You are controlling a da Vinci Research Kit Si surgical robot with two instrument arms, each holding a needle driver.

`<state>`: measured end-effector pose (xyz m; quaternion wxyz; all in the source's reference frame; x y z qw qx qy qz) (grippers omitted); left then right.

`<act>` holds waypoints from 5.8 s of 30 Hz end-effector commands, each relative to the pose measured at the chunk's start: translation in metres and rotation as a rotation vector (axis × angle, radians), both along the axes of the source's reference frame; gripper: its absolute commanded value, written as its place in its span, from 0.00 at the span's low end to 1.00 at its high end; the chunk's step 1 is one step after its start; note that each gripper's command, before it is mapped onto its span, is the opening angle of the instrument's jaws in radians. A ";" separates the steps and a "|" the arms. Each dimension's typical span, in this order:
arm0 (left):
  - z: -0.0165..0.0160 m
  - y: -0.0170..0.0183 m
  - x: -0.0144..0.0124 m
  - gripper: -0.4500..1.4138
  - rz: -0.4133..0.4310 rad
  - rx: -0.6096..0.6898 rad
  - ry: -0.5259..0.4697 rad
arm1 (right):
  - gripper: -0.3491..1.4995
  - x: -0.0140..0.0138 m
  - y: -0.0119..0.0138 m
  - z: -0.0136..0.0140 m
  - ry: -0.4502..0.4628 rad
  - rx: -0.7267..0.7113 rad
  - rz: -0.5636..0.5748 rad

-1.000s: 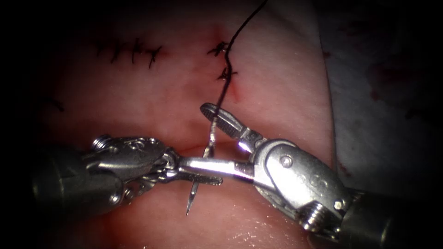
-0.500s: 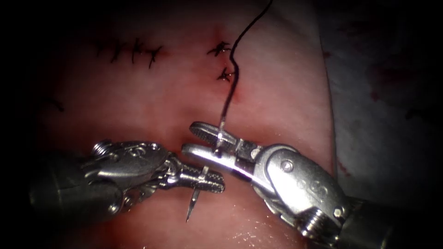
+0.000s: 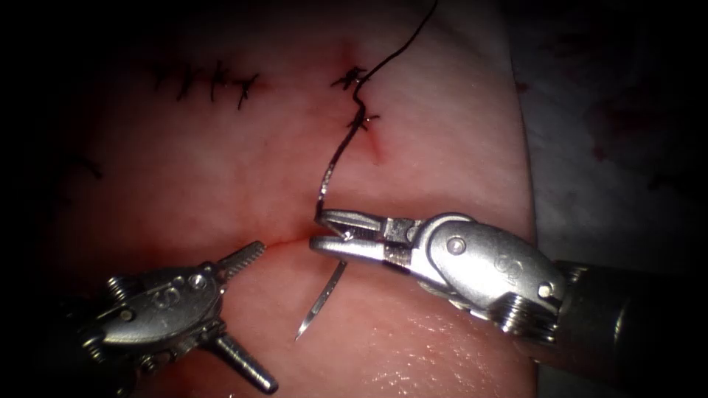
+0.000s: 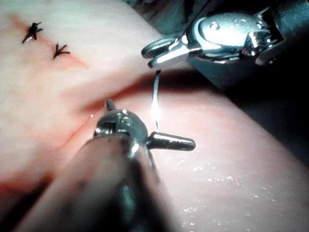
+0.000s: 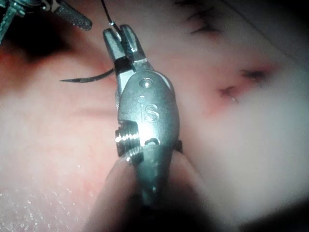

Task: Wound Closure
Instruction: Pass the needle back to the left to adjust grip, then take the needle with the right gripper, then throw the needle through the top of the wound with the right needle driver.

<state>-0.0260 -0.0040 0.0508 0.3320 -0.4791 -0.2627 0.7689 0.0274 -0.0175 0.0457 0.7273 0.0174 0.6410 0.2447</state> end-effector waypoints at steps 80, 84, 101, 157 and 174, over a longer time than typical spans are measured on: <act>0.0043 0.0039 -0.0036 0.00 -0.185 0.393 -0.193 | 0.35 0.0020 0.0000 -0.0009 0.139 0.065 0.082; 0.0042 0.0038 -0.0036 0.00 -0.176 0.365 -0.196 | 0.45 0.0021 -0.0004 -0.0008 0.142 0.111 0.100; 0.0039 0.0037 -0.0035 0.00 -0.163 0.331 -0.202 | 0.21 0.0020 -0.0005 -0.0012 0.152 0.135 0.101; 0.0106 -0.0020 0.0011 0.00 0.033 -0.234 0.050 | 0.00 0.0095 0.0078 0.0076 0.066 -0.346 -0.401; 0.0142 -0.0011 -0.0001 0.00 0.009 -0.249 0.193 | 0.00 0.0107 0.0071 0.0096 0.037 -0.407 -0.348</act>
